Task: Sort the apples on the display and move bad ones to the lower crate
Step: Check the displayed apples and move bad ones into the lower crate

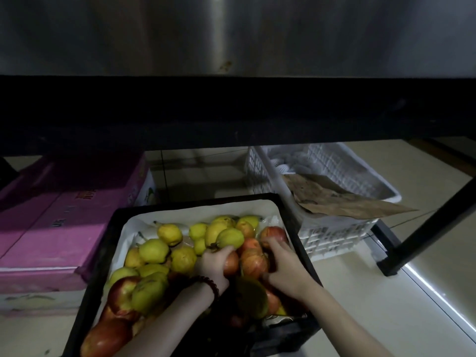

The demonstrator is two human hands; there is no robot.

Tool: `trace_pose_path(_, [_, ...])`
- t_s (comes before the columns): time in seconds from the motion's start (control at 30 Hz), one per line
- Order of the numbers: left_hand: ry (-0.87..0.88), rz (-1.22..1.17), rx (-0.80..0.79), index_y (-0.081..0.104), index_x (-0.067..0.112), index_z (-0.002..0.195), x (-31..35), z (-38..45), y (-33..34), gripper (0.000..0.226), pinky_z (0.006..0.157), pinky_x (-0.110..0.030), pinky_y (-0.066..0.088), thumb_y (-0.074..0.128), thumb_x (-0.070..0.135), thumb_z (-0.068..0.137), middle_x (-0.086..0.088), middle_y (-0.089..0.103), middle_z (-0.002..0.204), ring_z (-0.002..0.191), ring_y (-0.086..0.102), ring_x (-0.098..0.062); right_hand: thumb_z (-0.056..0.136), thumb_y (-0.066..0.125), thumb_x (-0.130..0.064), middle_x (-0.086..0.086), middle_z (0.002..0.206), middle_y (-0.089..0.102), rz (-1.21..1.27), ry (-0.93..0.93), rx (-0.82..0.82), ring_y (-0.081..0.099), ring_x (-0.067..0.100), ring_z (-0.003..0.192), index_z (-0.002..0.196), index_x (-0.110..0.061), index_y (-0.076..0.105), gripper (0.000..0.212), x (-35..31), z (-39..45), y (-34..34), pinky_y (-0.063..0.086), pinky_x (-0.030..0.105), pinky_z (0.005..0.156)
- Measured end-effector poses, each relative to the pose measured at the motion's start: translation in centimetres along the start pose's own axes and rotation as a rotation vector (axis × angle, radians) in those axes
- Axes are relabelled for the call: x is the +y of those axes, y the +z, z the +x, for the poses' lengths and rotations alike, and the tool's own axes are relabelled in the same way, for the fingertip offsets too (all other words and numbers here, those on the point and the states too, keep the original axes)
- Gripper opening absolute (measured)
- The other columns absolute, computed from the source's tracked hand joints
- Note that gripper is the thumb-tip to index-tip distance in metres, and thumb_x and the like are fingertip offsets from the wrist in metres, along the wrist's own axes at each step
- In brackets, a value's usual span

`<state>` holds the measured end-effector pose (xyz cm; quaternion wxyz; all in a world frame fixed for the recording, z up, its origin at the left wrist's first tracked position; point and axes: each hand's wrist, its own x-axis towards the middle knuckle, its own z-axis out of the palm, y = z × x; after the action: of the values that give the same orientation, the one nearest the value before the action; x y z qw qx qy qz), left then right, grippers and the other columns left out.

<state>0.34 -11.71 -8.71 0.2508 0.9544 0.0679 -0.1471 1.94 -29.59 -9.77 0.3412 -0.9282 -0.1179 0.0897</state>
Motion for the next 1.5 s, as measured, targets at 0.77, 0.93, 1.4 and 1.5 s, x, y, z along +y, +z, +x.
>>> trace_pose_path(0.77, [0.180,-0.263,0.233,0.049,0.041,0.126,0.0,-4.8,-9.2,0.072,0.091,-0.022,0.048,0.083,0.036,0.063,0.009,0.061,0.114,0.105,0.060,-0.016,0.077,0.070,-0.031,0.010,0.105,0.066,0.971,0.442,0.011,0.064,0.024,0.094,0.119,-0.015,0.058,0.046,-4.3,1.1,1.8,0.055,0.034,0.069])
trace_pose_path(0.93, [0.205,-0.406,0.292,0.047,0.048,0.121,1.0,-7.9,-11.7,0.069,0.093,-0.029,0.050,0.082,0.042,0.062,0.014,0.058,0.111,0.104,0.059,-0.015,0.073,0.072,-0.016,0.016,0.101,0.066,1.350,0.222,-0.033,0.067,0.025,0.089,0.111,-0.010,0.060,0.040,-8.7,-1.7,-4.0,0.056,0.039,0.073])
trace_pose_path(1.4, [0.553,-0.668,0.508,0.053,0.055,0.115,8.5,-18.9,-26.7,0.073,0.092,-0.028,0.053,0.081,0.052,0.048,0.022,0.064,0.108,0.095,0.067,-0.001,0.038,0.087,-0.055,0.003,0.099,0.070,0.746,-0.363,0.362,0.070,0.018,0.079,0.111,-0.030,0.064,0.081,-23.3,-10.9,-19.5,0.057,0.026,0.070])
trace_pose_path(1.5, [0.625,-0.664,0.466,0.052,0.057,0.113,11.7,-18.9,-32.8,0.070,0.088,-0.022,0.053,0.087,0.044,0.054,0.024,0.062,0.110,0.095,0.066,0.001,0.031,0.082,-0.071,0.002,0.097,0.071,0.716,-0.378,0.399,0.071,0.019,0.078,0.111,-0.033,0.065,0.091,-26.9,-9.8,-23.5,0.058,0.025,0.071])
